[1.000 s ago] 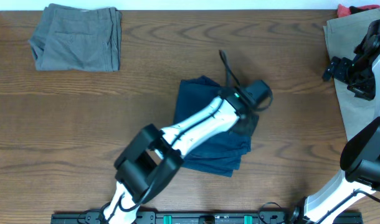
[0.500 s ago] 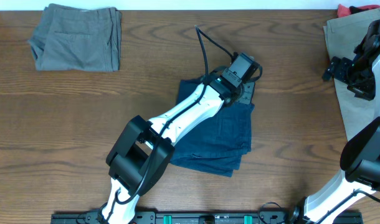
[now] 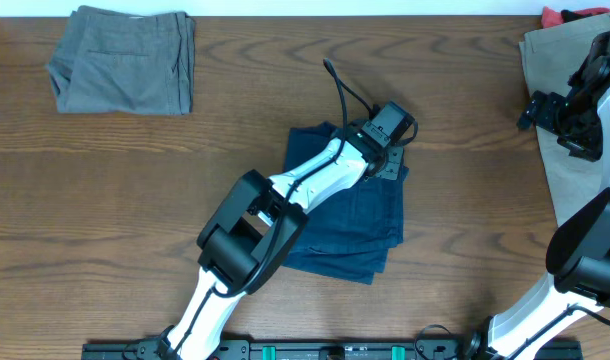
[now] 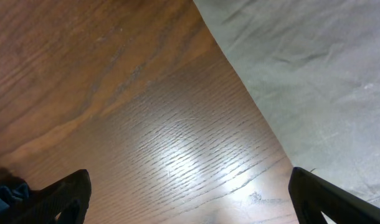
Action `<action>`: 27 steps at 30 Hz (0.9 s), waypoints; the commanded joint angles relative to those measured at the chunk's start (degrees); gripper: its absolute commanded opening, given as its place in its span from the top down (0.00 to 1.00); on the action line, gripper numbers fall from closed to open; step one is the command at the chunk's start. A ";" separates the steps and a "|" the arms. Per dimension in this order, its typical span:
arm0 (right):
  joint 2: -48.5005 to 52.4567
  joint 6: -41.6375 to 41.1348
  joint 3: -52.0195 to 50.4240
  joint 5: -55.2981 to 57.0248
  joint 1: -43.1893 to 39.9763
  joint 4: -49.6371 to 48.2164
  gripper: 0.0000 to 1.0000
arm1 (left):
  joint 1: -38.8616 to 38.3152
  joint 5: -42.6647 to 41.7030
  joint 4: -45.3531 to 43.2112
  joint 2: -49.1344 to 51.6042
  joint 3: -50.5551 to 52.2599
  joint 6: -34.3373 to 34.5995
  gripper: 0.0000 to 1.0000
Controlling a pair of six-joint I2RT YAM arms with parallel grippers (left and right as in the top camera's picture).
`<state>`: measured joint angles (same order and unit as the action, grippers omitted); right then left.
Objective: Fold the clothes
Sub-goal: 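Release the shorts and withdraw the left gripper leftward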
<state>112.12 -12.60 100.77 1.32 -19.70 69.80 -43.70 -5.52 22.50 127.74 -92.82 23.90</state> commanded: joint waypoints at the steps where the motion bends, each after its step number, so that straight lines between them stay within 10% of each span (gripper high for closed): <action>1: -0.52 -0.63 0.63 0.37 -0.33 0.07 0.01 | 0.04 2.14 -0.79 1.25 -0.55 -2.23 0.89; 13: -0.52 -0.63 0.63 0.37 -0.31 0.07 0.01 | 1.03 2.19 3.76 -14.14 -0.55 -5.46 0.70; 18: -0.52 -0.63 0.63 0.37 -0.33 0.07 0.01 | 4.22 2.21 10.82 -22.82 -0.55 -8.68 0.24; 27: -0.52 -0.63 0.63 0.37 -0.33 0.07 0.01 | 19.06 2.14 36.02 -27.08 -0.09 -8.92 0.04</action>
<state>112.12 -12.60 100.77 1.32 -19.70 69.80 -28.82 -4.03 55.33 99.68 -93.45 15.70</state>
